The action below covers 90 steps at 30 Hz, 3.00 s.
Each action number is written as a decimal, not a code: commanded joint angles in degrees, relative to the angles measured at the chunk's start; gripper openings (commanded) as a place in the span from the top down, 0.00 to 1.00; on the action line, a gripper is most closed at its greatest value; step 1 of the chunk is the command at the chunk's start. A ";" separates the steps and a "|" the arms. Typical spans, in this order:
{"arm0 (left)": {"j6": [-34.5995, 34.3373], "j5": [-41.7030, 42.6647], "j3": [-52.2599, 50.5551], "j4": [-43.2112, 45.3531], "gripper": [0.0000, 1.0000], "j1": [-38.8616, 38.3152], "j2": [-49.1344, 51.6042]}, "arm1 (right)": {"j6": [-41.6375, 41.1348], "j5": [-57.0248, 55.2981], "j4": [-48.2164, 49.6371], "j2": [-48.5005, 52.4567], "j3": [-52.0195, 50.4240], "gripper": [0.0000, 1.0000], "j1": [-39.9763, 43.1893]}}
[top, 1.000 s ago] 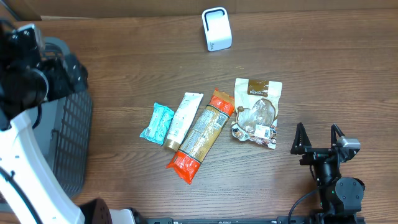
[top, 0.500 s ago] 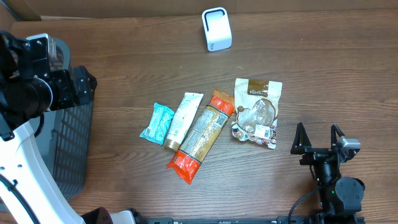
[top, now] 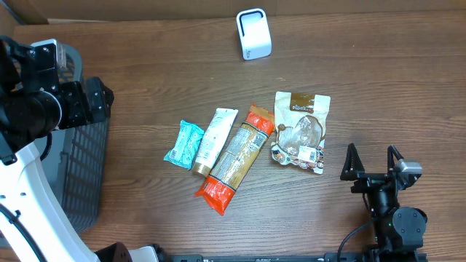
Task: Scan the item barcode
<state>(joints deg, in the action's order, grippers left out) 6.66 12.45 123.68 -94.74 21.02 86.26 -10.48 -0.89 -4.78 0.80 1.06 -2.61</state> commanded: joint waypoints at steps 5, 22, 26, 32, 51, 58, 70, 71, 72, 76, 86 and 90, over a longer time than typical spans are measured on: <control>1.49 1.11 -0.20 0.09 0.00 -0.02 -0.33 | 0.09 -0.55 0.20 -0.63 -0.61 0.00 0.00; 1.49 1.11 -0.20 0.09 0.00 -0.02 -0.31 | 0.09 -0.55 0.20 -0.63 -0.61 0.00 0.00; 1.49 1.11 -0.20 0.09 0.00 -0.02 -0.20 | 0.09 -0.55 0.20 -0.63 -0.61 0.00 0.00; 1.49 1.11 -0.20 0.09 0.01 -0.02 0.04 | 0.09 -0.55 0.20 -0.63 -0.61 0.00 0.00; 1.49 1.11 -0.20 0.09 0.00 -0.02 0.31 | -1.66 13.84 -0.20 5.09 7.80 0.00 0.11; 1.49 1.11 -0.20 0.11 0.01 -0.02 0.31 | -1.64 19.93 -7.23 24.11 25.94 0.00 0.11; 1.49 1.11 -0.20 0.09 0.00 -0.02 0.31 | -1.27 28.83 -42.58 60.00 66.18 0.00 0.09; 1.49 1.11 -0.20 0.09 0.01 -0.02 0.31 | -1.27 29.33 -43.52 61.57 66.88 0.00 0.09; 1.49 1.11 -0.20 0.09 0.00 -0.02 0.31 | -1.16 30.58 -43.34 63.23 66.93 0.00 0.09; 1.49 1.11 -0.20 0.11 0.00 -0.02 0.31 | 1.99 32.54 -44.30 69.07 66.93 0.00 -0.09; 1.49 1.11 -0.20 0.09 0.00 -0.02 0.31 | -3.28 22.14 -49.57 78.23 66.88 0.03 -8.70; 1.49 1.11 -0.20 0.09 0.00 -0.02 0.31 | -6.10 9.33 -49.51 80.59 66.90 0.04 -16.31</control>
<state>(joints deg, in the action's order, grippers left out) 6.66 12.88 123.55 -94.74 21.02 86.30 -13.85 19.81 -54.33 80.16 66.85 -14.61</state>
